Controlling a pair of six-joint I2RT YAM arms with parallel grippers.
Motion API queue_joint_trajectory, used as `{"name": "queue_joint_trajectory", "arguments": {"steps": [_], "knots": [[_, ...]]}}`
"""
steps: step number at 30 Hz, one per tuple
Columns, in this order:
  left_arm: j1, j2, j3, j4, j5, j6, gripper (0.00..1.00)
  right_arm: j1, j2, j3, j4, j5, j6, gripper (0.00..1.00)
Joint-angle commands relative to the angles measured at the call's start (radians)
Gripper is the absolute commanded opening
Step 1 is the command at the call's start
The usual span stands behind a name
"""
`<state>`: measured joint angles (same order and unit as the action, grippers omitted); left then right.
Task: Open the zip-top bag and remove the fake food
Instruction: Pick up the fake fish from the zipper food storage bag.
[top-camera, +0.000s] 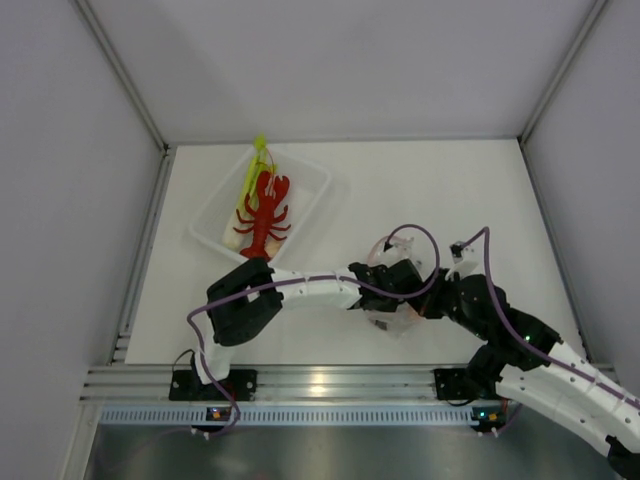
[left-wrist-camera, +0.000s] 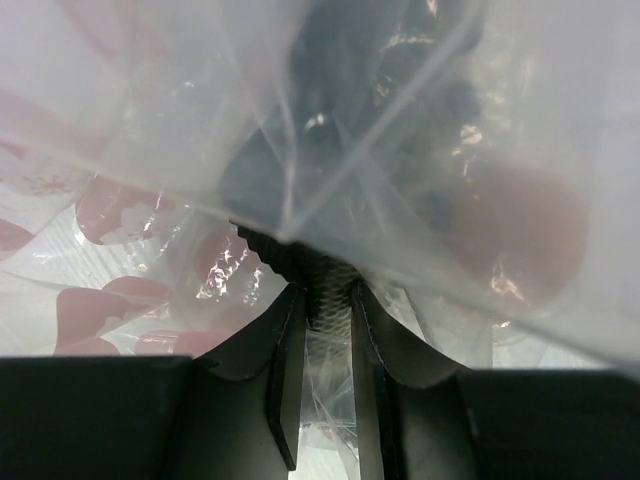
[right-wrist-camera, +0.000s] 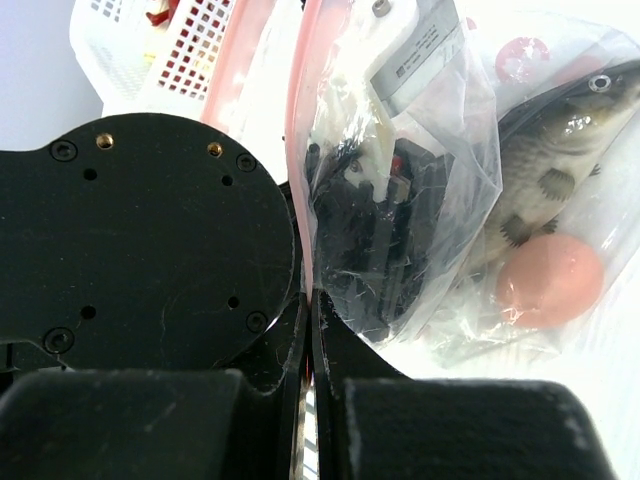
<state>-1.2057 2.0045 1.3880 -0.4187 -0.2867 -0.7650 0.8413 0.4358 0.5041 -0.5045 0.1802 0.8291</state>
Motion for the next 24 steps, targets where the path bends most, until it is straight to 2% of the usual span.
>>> {"name": "queue_joint_trajectory", "arguments": {"steps": [1,9,13,24], "knots": [[-0.130,-0.001,-0.049,-0.083,-0.049,0.012,0.00,-0.002,0.038,0.057,0.293,0.013,-0.045,0.00],[-0.143,-0.111,-0.109,-0.072,-0.094,0.019,0.00,-0.004,0.109,0.177,0.198,0.123,-0.186,0.00],[-0.147,-0.170,-0.167,-0.013,-0.077,0.023,0.00,-0.004,0.156,0.217,0.179,0.146,-0.260,0.00],[-0.146,-0.300,-0.241,0.006,-0.173,0.012,0.00,-0.004,0.247,0.290,0.164,0.084,-0.367,0.00]]}}
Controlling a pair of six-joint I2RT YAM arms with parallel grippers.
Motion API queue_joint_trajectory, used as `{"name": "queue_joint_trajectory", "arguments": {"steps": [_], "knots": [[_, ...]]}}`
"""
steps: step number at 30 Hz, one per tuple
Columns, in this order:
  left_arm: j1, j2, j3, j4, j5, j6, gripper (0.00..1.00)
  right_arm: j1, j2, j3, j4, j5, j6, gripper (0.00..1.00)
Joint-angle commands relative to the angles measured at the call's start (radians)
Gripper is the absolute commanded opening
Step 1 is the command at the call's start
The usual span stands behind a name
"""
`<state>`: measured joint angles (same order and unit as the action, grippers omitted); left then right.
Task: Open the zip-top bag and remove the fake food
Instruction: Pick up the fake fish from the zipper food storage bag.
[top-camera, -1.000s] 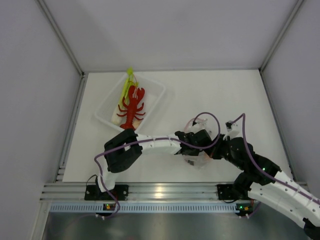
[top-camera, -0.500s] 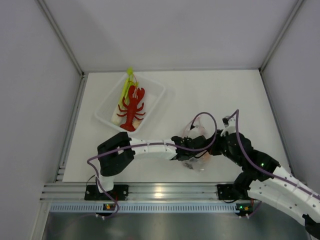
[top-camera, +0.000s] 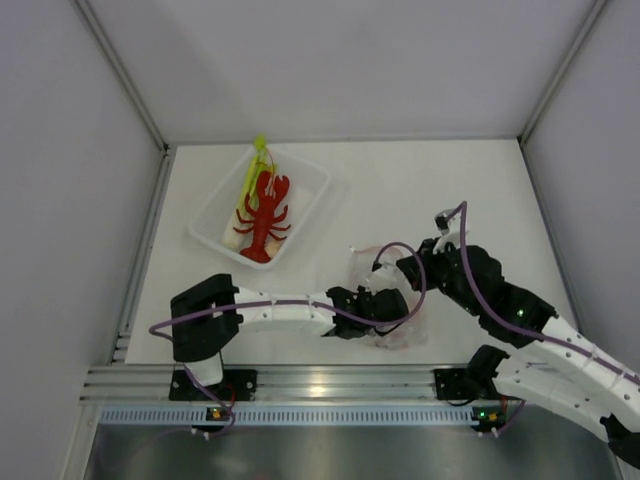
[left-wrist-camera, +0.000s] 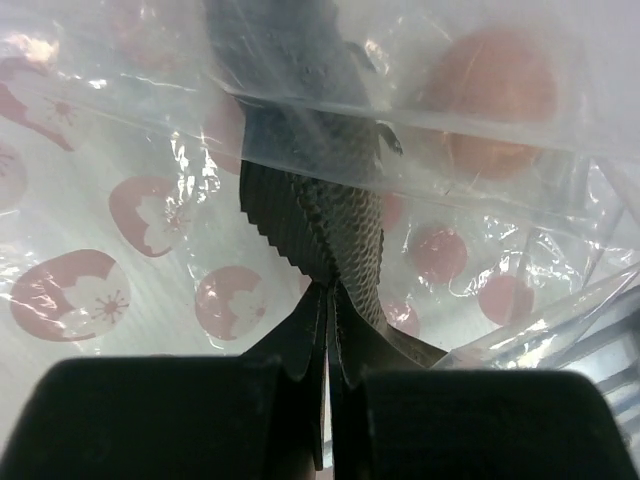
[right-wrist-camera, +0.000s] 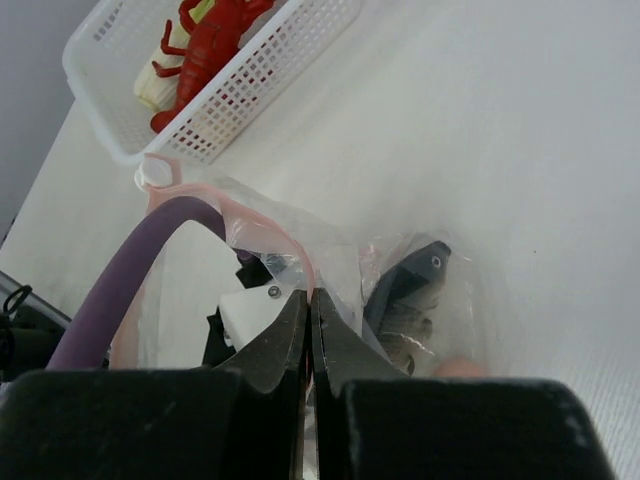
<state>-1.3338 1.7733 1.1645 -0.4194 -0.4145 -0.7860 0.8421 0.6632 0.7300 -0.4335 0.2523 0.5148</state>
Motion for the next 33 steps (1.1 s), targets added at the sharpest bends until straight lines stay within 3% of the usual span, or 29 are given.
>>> {"name": "queue_joint_trajectory", "arguments": {"steps": [1,9,22,33], "knots": [[-0.018,-0.080,-0.032,0.011,-0.052,0.037,0.00,-0.005,0.039,0.069,0.090,0.005,-0.070,0.00],[0.011,-0.196,-0.054,0.031,-0.096,0.097,0.00,-0.005,0.142,0.092,0.073,-0.110,-0.110,0.00],[0.053,-0.391,-0.141,0.060,-0.116,0.133,0.00,-0.005,0.268,0.146,0.036,0.117,-0.124,0.00],[0.073,-0.459,-0.106,0.070,-0.300,0.131,0.00,0.003,0.244,0.062,0.225,-0.119,-0.114,0.00]]}}
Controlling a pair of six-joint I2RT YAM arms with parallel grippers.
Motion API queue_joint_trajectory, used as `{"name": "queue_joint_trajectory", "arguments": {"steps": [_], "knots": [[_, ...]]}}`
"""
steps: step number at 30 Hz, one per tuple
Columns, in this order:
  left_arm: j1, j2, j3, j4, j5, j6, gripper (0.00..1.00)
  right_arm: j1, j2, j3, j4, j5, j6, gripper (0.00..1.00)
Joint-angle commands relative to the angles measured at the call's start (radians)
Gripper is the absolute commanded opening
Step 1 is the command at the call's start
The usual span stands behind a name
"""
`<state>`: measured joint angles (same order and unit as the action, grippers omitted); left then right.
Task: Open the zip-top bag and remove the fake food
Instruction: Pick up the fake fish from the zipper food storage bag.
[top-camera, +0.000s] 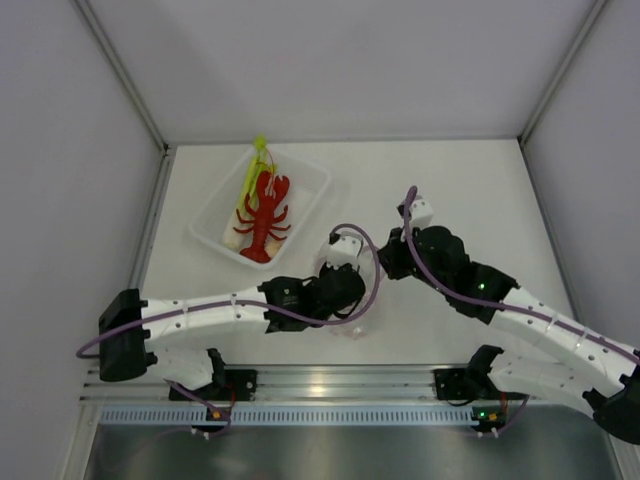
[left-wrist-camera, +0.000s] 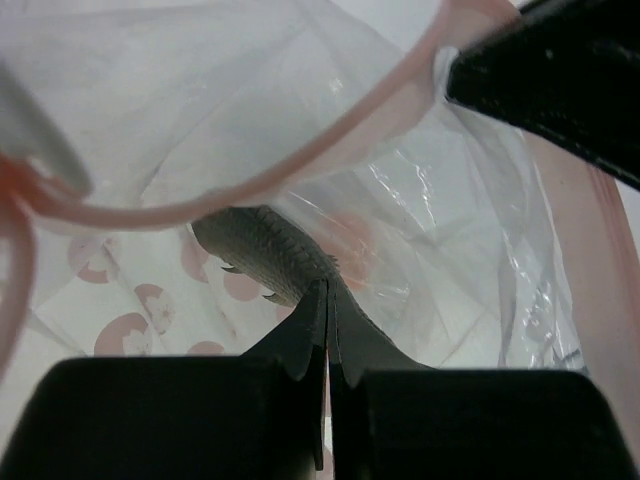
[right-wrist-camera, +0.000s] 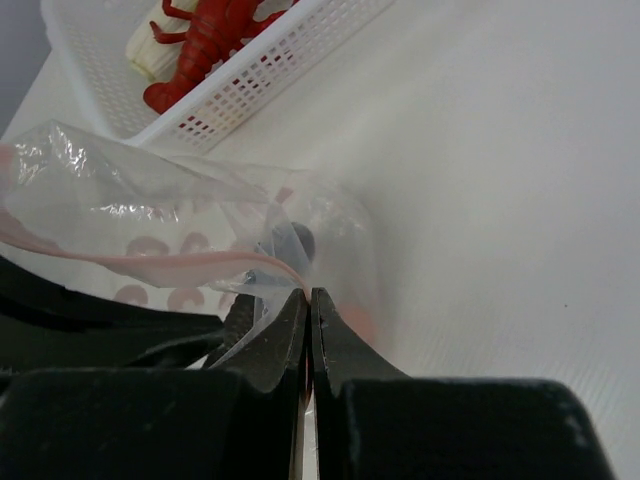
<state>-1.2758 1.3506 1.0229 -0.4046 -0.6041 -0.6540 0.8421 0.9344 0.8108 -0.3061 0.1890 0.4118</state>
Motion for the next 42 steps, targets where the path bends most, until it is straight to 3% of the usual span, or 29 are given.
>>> {"name": "queue_joint_trajectory", "arguments": {"steps": [1,9,22,34,42], "knots": [[0.023,-0.039,0.043,0.056,-0.115,-0.002,0.00,0.008,-0.035,-0.025,0.102,-0.059,-0.016,0.00],[0.092,-0.045,0.091,0.056,-0.111,-0.021,0.00,0.054,-0.105,-0.048,0.121,-0.072,-0.085,0.00],[0.098,-0.117,0.098,0.053,0.095,-0.059,0.00,0.072,-0.023,-0.006,0.073,0.076,-0.102,0.00],[0.098,-0.157,0.091,0.055,0.077,-0.088,0.00,0.074,0.038,0.008,0.056,0.138,-0.154,0.00],[0.099,-0.147,0.127,0.058,-0.043,-0.108,0.00,0.074,0.023,-0.038,0.130,0.041,-0.159,0.00]]}}
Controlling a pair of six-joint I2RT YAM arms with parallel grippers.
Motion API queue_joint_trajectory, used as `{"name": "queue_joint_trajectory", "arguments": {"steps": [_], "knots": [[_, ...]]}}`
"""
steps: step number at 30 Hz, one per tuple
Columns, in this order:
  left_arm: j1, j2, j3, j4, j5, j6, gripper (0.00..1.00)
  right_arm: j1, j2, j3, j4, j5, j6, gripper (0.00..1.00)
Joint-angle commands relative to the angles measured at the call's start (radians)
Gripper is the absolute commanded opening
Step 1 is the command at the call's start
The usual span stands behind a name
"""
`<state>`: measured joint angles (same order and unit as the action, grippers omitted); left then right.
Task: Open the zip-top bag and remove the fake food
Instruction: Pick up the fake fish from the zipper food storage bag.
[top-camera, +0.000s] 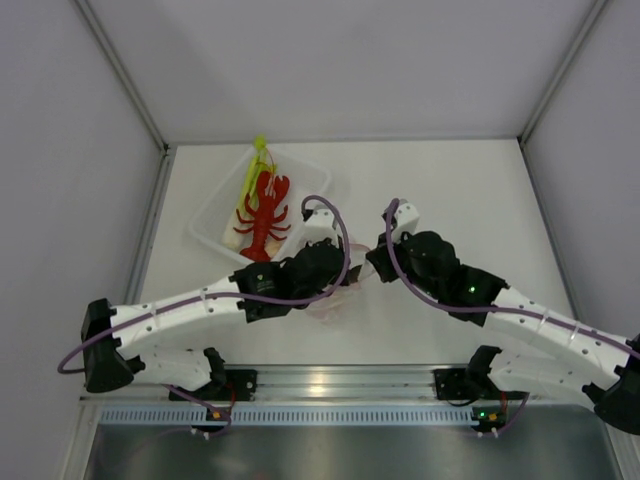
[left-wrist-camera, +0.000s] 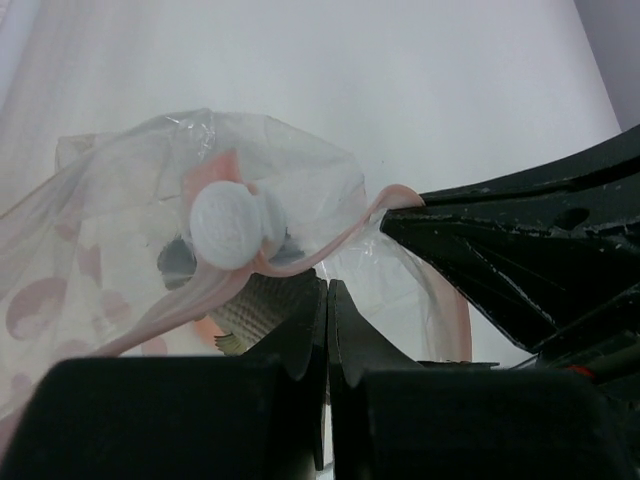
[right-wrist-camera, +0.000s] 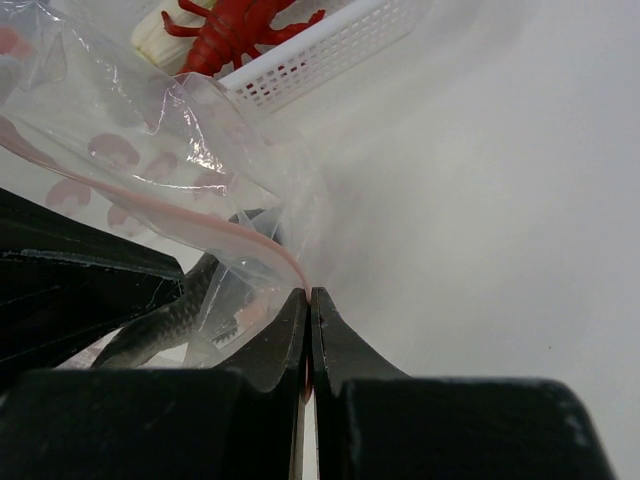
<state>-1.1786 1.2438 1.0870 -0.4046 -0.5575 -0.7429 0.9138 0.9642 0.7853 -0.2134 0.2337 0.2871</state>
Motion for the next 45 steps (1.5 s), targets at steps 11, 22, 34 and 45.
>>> {"name": "queue_joint_trajectory", "arguments": {"steps": [11,22,34,45], "knots": [[0.002,-0.018,0.022,0.113,-0.236,-0.122,0.00,0.057,-0.071,0.028,0.013,-0.051,-0.026,0.00],[0.004,0.068,0.120,0.017,-0.044,-0.064,0.00,0.085,0.005,0.029,-0.020,0.118,0.046,0.00],[0.005,0.114,0.151,-0.164,0.060,0.028,0.22,0.085,-0.015,0.071,-0.099,0.242,0.106,0.00],[0.005,0.215,0.251,-0.278,0.200,0.145,0.41,0.086,-0.027,0.166,-0.207,0.289,0.087,0.00]]}}
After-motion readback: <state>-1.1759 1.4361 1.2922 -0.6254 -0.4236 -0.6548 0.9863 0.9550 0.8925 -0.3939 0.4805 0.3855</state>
